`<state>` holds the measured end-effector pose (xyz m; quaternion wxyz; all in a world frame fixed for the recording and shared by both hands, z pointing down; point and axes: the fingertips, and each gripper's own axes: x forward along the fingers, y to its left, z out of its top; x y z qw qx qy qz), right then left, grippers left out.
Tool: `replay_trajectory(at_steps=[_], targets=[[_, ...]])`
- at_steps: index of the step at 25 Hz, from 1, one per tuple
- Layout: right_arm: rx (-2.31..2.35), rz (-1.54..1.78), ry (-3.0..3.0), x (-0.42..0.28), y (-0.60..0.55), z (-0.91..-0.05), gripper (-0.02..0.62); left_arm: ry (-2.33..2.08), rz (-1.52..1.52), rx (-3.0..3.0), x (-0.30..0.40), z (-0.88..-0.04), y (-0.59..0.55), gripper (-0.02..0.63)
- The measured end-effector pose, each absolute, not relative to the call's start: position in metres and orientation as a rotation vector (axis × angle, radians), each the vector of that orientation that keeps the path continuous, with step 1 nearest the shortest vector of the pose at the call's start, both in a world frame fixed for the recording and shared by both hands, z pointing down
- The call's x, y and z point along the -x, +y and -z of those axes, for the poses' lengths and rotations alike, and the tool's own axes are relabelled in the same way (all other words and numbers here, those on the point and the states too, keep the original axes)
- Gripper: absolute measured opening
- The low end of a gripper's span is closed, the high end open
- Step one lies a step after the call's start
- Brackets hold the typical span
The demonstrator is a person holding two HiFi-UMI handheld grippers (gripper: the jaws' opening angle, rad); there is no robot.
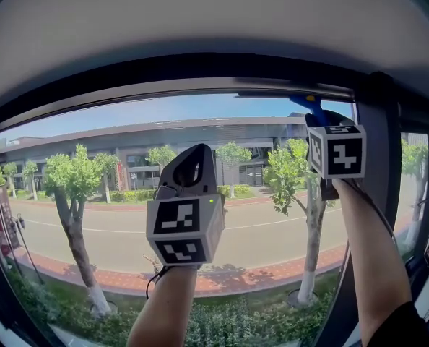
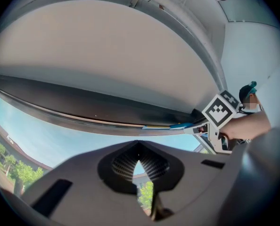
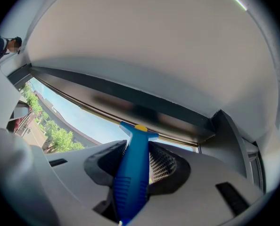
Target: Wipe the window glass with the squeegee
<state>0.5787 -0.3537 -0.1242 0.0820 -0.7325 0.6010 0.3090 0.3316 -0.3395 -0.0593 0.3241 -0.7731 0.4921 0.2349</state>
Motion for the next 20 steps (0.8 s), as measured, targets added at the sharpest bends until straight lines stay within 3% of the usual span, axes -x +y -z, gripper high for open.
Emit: replay_trajectory(at_steps=[20], targets=[[2.198,-0.917,1.811,-0.589,-0.358,0.075,0.14,1.302,-0.514,2.113,-0.354,-0.013,-0.354,0.002]])
